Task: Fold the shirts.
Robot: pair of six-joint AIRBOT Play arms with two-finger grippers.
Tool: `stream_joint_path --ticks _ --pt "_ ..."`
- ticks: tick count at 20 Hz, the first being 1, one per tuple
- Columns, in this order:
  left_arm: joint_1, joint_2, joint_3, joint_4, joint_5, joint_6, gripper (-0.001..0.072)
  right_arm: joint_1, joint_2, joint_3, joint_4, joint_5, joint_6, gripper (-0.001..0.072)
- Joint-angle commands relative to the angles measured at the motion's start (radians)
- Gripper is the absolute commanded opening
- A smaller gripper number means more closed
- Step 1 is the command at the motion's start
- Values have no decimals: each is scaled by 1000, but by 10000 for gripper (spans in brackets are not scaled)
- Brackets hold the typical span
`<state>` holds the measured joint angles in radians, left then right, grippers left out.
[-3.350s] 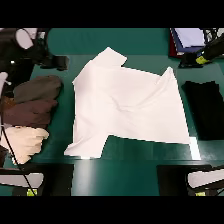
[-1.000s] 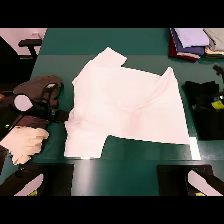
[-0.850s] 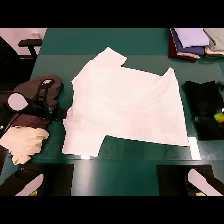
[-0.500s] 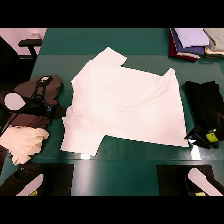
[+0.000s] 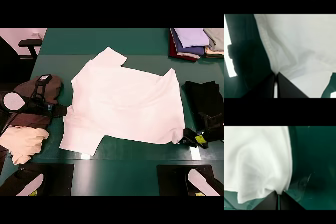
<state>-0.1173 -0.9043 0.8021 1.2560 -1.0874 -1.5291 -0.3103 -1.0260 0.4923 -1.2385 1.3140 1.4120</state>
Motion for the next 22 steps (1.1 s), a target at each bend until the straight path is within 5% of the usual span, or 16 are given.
stream_joint_path --ticks 1,8,10,17,22 --pt "0 3 2 -7 6 0 26 75 1 -2 -11 -77 12 15" --pt "0 38 45 0 -12 4 26 127 109 135 -87 32 29 33" --pt "0 38 45 -1 -27 11 26 88 116 146 -128 93 26 398" --pt "0 38 45 -1 -29 18 26 -108 34 45 -114 84 -35 409" --pt "0 38 45 -2 -21 17 26 -60 -77 44 18 -3 -52 375"
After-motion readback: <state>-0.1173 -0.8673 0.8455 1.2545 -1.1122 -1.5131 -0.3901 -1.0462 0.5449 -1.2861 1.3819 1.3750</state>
